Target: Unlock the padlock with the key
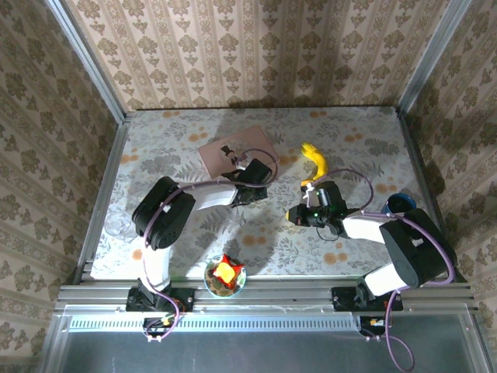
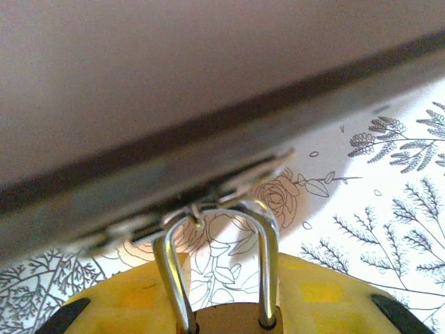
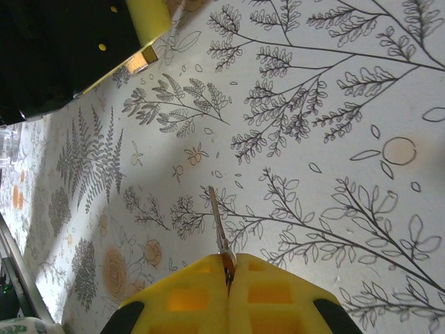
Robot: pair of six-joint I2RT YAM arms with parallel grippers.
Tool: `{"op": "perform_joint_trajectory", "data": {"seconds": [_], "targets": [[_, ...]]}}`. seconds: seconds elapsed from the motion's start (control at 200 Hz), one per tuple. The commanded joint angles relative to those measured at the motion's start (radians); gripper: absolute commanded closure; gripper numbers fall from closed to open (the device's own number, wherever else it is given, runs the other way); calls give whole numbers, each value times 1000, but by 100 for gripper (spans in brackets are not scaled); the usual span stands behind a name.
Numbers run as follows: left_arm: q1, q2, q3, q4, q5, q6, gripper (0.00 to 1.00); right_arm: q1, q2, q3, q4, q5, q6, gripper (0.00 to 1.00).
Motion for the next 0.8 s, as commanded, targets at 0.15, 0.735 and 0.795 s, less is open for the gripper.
{"op": "perform_joint_trajectory", "data": {"seconds": [0.15, 0.735, 0.795], "targets": [[10, -44, -31, 40, 74, -69, 100, 42, 43, -35, 113, 59, -1, 100], [26, -49, -38, 56, 108, -96, 100, 79, 142, -55, 322, 111, 39, 100], [28, -49, -38, 56, 111, -96, 100, 81, 158, -57, 353, 110, 46, 100]]}}
